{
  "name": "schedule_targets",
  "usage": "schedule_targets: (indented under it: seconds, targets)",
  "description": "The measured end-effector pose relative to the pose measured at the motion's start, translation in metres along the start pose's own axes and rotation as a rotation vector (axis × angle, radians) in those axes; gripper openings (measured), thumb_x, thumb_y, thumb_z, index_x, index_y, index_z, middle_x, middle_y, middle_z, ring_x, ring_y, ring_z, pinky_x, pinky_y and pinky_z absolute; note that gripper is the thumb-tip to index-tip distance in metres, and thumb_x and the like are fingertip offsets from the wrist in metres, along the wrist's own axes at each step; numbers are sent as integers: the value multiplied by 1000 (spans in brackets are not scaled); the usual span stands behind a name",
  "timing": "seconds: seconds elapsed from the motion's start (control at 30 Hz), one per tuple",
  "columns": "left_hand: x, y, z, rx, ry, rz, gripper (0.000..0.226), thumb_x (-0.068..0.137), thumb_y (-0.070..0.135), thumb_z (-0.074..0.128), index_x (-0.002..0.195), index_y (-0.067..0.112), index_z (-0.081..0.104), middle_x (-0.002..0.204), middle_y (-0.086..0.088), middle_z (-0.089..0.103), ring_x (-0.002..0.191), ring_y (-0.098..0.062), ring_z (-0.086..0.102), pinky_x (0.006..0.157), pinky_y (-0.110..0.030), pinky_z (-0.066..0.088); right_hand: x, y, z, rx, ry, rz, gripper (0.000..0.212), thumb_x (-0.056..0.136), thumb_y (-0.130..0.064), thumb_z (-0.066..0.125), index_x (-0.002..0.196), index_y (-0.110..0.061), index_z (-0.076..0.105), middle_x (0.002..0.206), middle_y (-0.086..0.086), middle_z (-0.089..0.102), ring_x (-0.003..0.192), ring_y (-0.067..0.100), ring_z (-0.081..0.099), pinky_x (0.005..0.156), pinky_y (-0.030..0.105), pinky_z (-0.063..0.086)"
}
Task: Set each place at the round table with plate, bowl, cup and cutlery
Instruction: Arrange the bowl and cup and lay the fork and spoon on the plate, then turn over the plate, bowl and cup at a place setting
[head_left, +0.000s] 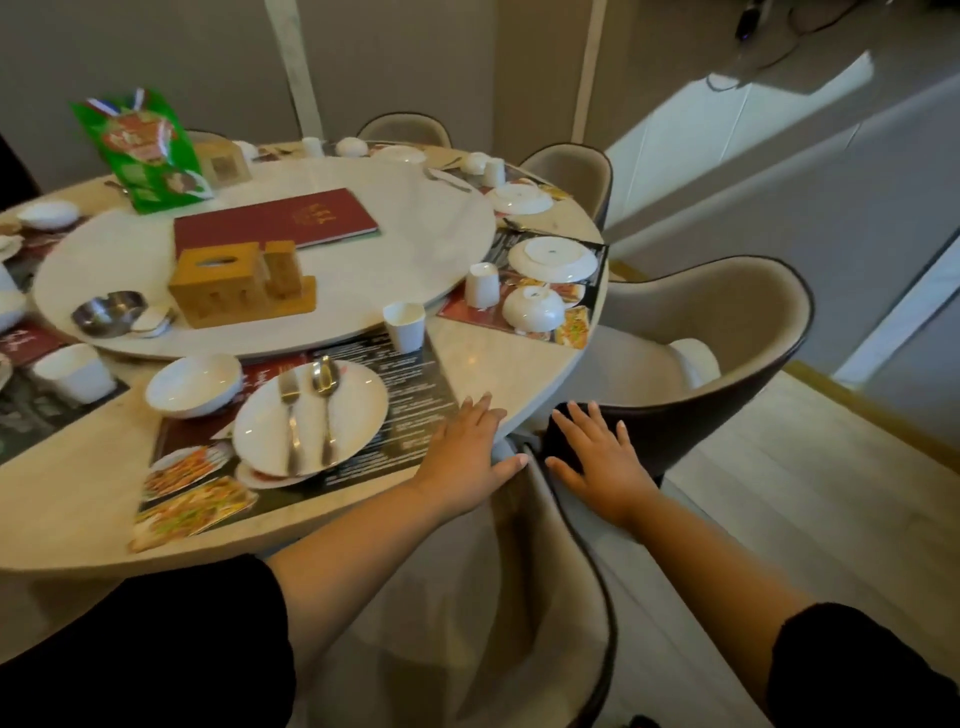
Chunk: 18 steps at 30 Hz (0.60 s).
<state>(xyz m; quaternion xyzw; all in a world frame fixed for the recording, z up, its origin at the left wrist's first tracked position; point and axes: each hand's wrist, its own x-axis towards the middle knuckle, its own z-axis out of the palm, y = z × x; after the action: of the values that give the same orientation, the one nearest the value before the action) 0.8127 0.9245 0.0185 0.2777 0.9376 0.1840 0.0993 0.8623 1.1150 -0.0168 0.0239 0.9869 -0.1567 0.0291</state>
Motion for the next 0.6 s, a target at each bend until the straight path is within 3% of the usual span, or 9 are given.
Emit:
schedule_targets:
  seconds: [0.13, 0.33, 0.47, 0.6]
  targets:
    - [69, 52, 23, -110, 36, -61, 68, 92, 52, 44, 148, 22, 20, 160, 0, 1, 148, -20, -4, 117, -44, 4, 27, 72, -33, -32, -38, -53, 66, 96, -48, 37, 151, -27, 6, 160, -2, -3, 146, 18, -13, 117, 47, -2]
    - [149, 115, 60, -285, 69, -225, 71, 92, 58, 37, 150, 22, 17, 160, 2, 1, 148, -18, -1, 118, -44, 8, 83, 172, -98, -73, -175, -171, 69, 95, -45, 43, 151, -28, 5, 160, 0, -4, 146, 20, -10, 117, 43, 3]
    - [170, 122, 60, -341, 119, -289, 69, 92, 57, 38, 150, 23, 19, 160, 0, 4, 148, -19, 4, 119, -44, 11, 136, 199, -116, 0, -183, -180, 76, 92, -47, 50, 151, -28, 6, 160, 0, -2, 147, 20, -4, 117, 40, 14]
    - [191, 92, 37, -404, 273, -355, 61, 95, 46, 42, 147, 22, 24, 159, 1, 13, 145, -16, 15, 114, -30, 17, 195, 198, -114, 71, -170, -237, 86, 85, -48, 60, 151, -27, 8, 159, 1, 5, 146, 23, 10, 115, 38, 21]
